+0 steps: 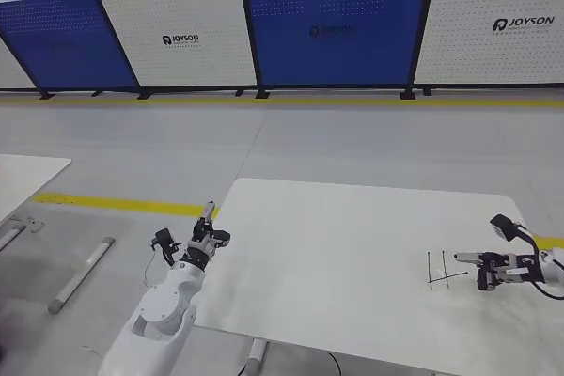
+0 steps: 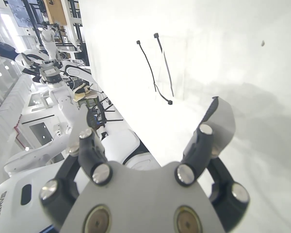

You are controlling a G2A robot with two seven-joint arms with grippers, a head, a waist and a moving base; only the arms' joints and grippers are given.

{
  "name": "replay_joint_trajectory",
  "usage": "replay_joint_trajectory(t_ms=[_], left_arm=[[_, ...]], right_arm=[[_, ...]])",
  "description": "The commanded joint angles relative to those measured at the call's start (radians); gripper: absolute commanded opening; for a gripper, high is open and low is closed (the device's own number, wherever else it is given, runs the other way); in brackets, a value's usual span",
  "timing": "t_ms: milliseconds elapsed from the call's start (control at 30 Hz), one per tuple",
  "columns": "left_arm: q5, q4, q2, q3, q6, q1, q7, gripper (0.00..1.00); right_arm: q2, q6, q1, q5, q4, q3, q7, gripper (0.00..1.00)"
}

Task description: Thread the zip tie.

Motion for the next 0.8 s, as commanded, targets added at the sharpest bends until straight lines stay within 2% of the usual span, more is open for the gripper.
replay_joint_trajectory(t_ms=[0, 67, 133, 333, 400, 467, 533, 567, 600, 767], left_arm=[[0.000, 0.000, 0.000, 0.000, 0.000, 0.000, 0.000, 1.00], [0.000, 0.000, 0.000, 0.000, 0.000, 0.000, 0.000, 1.00], [0.000, 0.000, 0.000, 0.000, 0.000, 0.000, 0.000, 1.00], [0.000, 0.000, 0.000, 0.000, 0.000, 0.000, 0.000, 1.00], [0.000, 0.000, 0.000, 0.000, 0.000, 0.000, 0.000, 1.00], [0.000, 0.000, 0.000, 0.000, 0.000, 0.000, 0.000, 1.00], [0.000, 0.000, 0.000, 0.000, 0.000, 0.000, 0.000, 1.00], [0.000, 0.000, 0.000, 0.000, 0.000, 0.000, 0.000, 1.00], [0.000, 0.000, 0.000, 0.000, 0.000, 0.000, 0.000, 1.00], [0.000, 0.000, 0.000, 0.000, 0.000, 0.000, 0.000, 1.00]], right_arm=[[-0.001, -0.010, -0.003, -0.016, -0.010, -0.005, -0.015, 1.00], [-0.004, -0.026, -0.029, -0.070, -0.037, -0.018, -0.113, 1.00], [-0.009, -0.002, -0.035, -0.092, -0.051, -0.020, -0.176, 1.00], [-0.012, -0.006, -0.037, -0.104, -0.059, -0.007, -0.181, 1.00], [-0.010, -0.019, -0.037, -0.102, -0.053, 0.002, -0.171, 0.86], [-0.008, -0.033, -0.039, -0.089, -0.048, 0.012, -0.142, 0.68], [-0.003, -0.040, -0.040, -0.079, -0.044, 0.026, -0.117, 0.60], [0.000, -0.040, -0.041, -0.074, -0.047, 0.034, -0.108, 0.51], [0.003, -0.040, -0.044, -0.068, -0.049, 0.042, -0.098, 0.47], [0.015, -0.040, -0.058, -0.073, -0.049, 0.072, -0.096, 0.42]])
